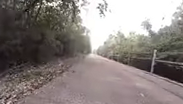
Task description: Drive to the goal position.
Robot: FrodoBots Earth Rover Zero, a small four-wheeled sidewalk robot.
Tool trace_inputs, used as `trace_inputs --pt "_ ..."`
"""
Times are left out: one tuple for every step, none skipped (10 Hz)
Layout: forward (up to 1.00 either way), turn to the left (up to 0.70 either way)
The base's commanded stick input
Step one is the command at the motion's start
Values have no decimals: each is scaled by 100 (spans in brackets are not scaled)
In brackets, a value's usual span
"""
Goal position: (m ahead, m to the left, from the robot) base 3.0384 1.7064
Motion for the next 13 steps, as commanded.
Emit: trace_inputs --pt "70 -5" --pt "70 0" --pt "70 0" --pt "70 0" --pt "70 0" --pt "70 -21" --pt "70 -17" --pt "70 -2" --pt "70 0" --pt "70 0" --pt "70 0" --pt "70 0" --pt "70 0"
